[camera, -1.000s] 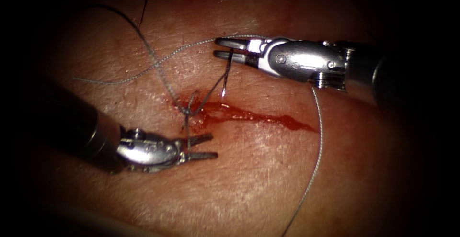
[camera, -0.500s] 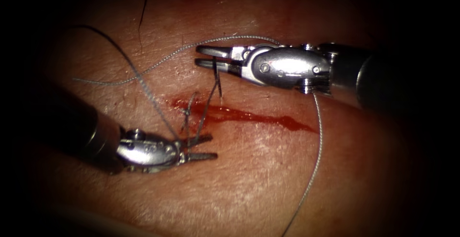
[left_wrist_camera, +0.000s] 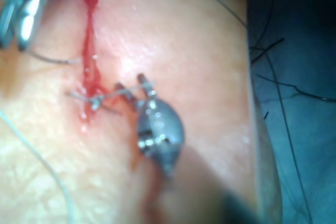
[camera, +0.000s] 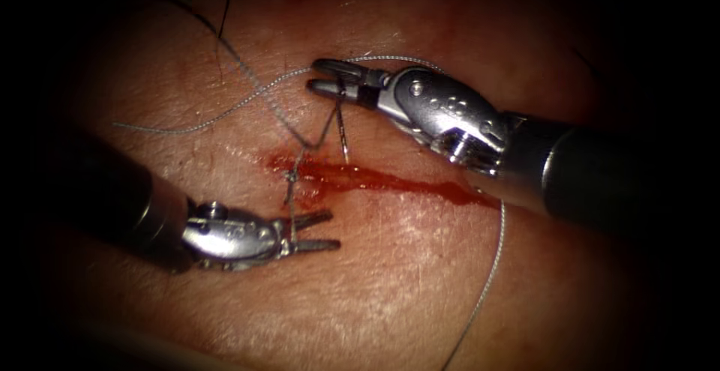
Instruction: Wound Closure
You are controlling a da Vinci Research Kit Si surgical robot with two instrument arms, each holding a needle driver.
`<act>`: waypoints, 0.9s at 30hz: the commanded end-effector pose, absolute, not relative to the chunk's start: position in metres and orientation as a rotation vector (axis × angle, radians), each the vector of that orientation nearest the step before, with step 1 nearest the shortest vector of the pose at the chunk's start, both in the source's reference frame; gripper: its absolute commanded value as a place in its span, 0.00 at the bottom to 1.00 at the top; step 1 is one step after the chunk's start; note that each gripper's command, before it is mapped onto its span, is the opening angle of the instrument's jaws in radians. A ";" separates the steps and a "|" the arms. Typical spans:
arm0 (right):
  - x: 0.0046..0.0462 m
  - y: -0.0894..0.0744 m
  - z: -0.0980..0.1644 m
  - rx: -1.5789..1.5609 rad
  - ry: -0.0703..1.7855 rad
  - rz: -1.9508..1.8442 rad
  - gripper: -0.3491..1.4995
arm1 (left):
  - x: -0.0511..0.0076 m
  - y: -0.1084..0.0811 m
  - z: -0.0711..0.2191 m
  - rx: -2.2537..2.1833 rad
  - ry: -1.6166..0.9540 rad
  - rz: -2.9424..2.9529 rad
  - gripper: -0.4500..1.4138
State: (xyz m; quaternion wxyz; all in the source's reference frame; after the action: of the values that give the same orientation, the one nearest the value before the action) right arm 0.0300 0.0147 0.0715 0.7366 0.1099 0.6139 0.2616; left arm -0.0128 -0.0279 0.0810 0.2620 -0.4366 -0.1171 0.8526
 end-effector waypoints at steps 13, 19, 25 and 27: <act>0.0303 0.012 0.072 0.341 1.126 0.685 0.00 | -0.0126 -0.029 0.081 -1.177 -0.323 2.306 0.42; 0.0307 0.011 0.073 0.517 1.125 0.786 0.00 | -0.0124 -0.029 0.081 -1.177 -0.325 2.306 0.43; 0.0311 0.008 0.073 0.718 1.070 0.863 0.00 | -0.0121 -0.028 0.081 -1.177 -0.325 2.306 0.44; 0.0313 0.007 0.074 0.771 1.049 0.894 0.00 | -0.0120 -0.028 0.081 -1.178 -0.326 2.306 0.44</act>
State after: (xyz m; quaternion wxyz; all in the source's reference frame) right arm 0.0303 0.0078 0.0731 0.7036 0.3490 0.4691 0.4038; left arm -0.0120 -0.0272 0.0806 0.2624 -0.4365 -0.1190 0.8523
